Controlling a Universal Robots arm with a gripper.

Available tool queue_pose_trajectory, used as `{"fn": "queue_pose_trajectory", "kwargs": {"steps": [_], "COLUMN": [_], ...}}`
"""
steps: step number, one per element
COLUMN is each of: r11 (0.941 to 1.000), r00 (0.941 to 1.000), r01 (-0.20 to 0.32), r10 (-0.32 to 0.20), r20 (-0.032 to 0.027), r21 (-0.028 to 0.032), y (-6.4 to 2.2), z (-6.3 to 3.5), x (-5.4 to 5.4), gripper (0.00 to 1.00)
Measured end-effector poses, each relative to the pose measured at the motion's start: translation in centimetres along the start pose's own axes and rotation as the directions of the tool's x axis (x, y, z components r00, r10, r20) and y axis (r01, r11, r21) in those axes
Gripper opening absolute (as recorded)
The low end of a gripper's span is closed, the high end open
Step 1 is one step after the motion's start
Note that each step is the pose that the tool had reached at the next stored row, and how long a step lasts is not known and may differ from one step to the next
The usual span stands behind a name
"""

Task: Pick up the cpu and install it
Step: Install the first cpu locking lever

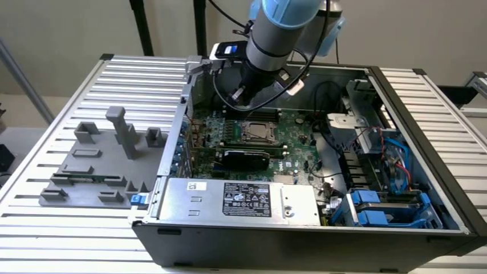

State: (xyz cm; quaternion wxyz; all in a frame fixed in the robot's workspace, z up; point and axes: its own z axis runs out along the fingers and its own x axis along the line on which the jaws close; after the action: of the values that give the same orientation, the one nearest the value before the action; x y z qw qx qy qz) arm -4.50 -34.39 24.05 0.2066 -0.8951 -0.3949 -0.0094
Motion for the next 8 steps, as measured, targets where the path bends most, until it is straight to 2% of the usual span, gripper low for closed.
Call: {"fn": "queue_pose_trajectory", "kwargs": {"steps": [8], "r11": [1.0], "r00": [1.0], "r01": [0.002], "r10": [-0.002], "r20": [-0.0025], "r21": [-0.003], "y": [0.45], "z": [1.07], "x": [-0.2], "gripper": [0.11]}}
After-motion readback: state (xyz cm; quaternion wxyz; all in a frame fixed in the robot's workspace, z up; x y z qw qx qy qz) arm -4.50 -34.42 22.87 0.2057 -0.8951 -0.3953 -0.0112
